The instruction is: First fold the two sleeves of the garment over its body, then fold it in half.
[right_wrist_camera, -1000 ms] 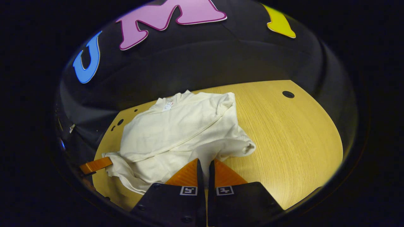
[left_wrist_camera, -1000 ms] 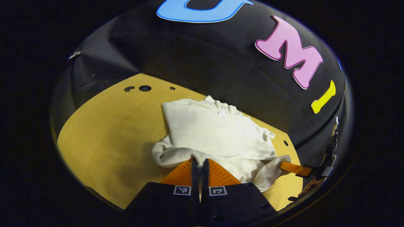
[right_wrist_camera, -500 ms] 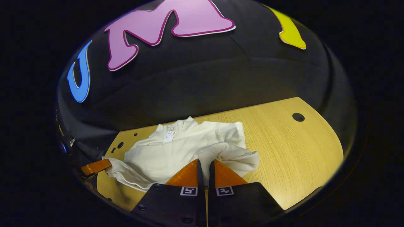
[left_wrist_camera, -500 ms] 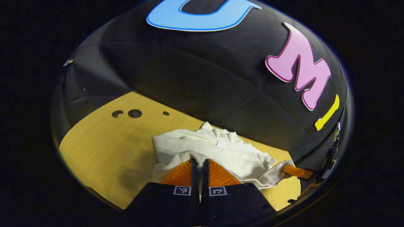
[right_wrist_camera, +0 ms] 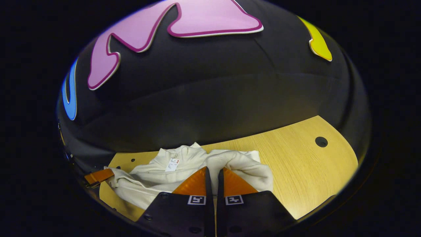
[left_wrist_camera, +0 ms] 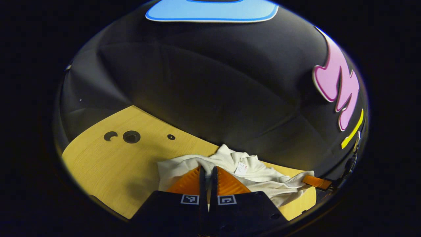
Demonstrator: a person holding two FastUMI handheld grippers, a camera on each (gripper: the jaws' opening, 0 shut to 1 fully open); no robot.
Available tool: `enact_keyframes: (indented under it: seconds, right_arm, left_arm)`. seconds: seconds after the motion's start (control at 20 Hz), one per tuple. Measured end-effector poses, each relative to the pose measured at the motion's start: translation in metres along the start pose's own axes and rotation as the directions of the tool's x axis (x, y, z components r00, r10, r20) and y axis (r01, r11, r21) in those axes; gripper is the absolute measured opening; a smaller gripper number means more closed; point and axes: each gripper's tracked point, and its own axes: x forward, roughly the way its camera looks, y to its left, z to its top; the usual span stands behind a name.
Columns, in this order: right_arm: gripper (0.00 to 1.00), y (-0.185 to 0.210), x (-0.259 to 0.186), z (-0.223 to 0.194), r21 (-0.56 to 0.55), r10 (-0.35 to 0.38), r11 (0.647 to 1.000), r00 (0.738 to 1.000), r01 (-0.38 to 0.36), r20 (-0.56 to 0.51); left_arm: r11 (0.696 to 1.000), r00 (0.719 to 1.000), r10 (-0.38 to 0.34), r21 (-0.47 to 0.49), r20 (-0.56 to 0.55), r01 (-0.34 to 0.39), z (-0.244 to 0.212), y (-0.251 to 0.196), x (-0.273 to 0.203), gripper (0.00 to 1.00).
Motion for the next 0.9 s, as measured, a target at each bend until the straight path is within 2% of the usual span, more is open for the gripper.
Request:
enact_keyframes:
  seconds: [0.1,0.2,0.25,0.3,0.4,0.5,0.55,0.6,0.65,0.7,0.75,0.8,0.9]
  right_arm:
    - [0.07,-0.004,0.016,-0.002,0.023,-0.013,1.0,1.0,0.013,0.0]
    - [0.13,-0.007,0.028,-0.007,0.014,-0.032,0.999,0.999,0.032,0.004]
    - [0.05,-0.01,0.034,-0.007,0.001,-0.044,0.999,0.999,0.044,0.014]
    - [0.2,-0.012,0.038,-0.006,-0.01,-0.053,0.999,0.998,0.053,0.022]
    - [0.25,-0.015,0.042,-0.002,-0.027,-0.066,0.997,0.997,0.067,0.042]
    - [0.35,-0.016,0.039,0.011,-0.038,-0.067,0.997,0.995,0.07,0.078]
    - [0.47,-0.016,0.038,0.013,-0.043,-0.062,0.997,0.994,0.066,0.089]
    - [0.67,-0.016,0.033,0.016,-0.051,-0.058,0.997,0.994,0.063,0.093]
    - [0.82,-0.015,0.03,0.017,-0.062,-0.05,0.997,0.994,0.056,0.095]
    - [0.75,-0.014,0.025,0.017,-0.078,-0.046,0.996,0.994,0.053,0.095]
    - [0.74,-0.013,0.019,0.019,-0.099,-0.04,0.994,0.995,0.05,0.096]
    - [0.94,-0.011,0.012,0.022,-0.124,-0.041,0.991,0.994,0.054,0.106]
    - [0.98,-0.003,-0.007,0.041,-0.173,-0.033,0.983,0.984,0.064,0.176]
  left_arm:
    - [1.0,1.0,0.01,0.012,-0.01,-0.01,0.004,-0.003,0.024,0.06]
    - [0.998,1.0,0.018,0.055,-0.005,-0.018,0.005,0.0,0.045,0.06]
    - [0.996,1.0,0.025,0.081,-0.001,-0.024,0.005,0.002,0.053,0.06]
    - [0.993,0.999,0.032,0.11,0.002,-0.032,0.004,0.004,0.059,0.07]
    - [0.981,0.999,0.045,0.191,0.003,-0.045,0.005,0.009,0.065,0.09]
    - [0.966,0.999,0.047,0.253,-0.002,-0.045,0.004,0.007,0.066,0.21]
    - [0.963,0.999,0.05,0.264,0.0,-0.048,0.004,0.006,0.066,0.23]
    - [0.964,0.999,0.047,0.26,0.009,-0.048,0.007,0.002,0.063,0.4]
    - [0.966,0.999,0.041,0.255,0.03,-0.047,0.013,-0.003,0.059,0.53]
    - [0.965,0.998,0.038,0.257,0.059,-0.052,0.023,-0.007,0.056,0.67]
    - [0.959,0.994,0.047,0.276,0.095,-0.072,0.038,-0.008,0.046,0.8]
    - [0.948,0.989,0.06,0.302,0.135,-0.099,0.053,-0.008,0.037,0.97]
    - [0.934,0.98,0.055,0.338,0.19,-0.118,0.078,-0.014,0.017,0.97]
